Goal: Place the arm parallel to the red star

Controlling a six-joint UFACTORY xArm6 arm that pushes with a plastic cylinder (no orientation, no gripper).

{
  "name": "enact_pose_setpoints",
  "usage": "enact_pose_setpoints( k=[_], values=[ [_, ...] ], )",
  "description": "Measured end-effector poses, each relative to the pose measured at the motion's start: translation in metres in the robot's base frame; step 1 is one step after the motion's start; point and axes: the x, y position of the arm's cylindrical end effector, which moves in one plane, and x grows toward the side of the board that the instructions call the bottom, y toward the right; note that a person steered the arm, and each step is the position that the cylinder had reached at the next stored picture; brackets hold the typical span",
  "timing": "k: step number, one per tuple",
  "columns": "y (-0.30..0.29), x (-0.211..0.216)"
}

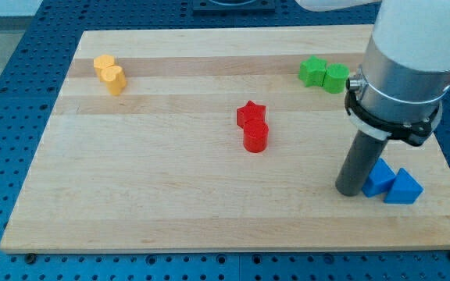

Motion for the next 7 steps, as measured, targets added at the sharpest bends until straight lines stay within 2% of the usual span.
enact_pose_setpoints(
  k=[1,2,3,4,5,6,7],
  values=[
    [0.000,0.000],
    [-0.063,0.003],
    [-0.157,0.013],
    [-0.213,0.016],
    [-0.216,0.005],
    [-0.234,-0.084],
    [-0.234,-0.088]
  ],
)
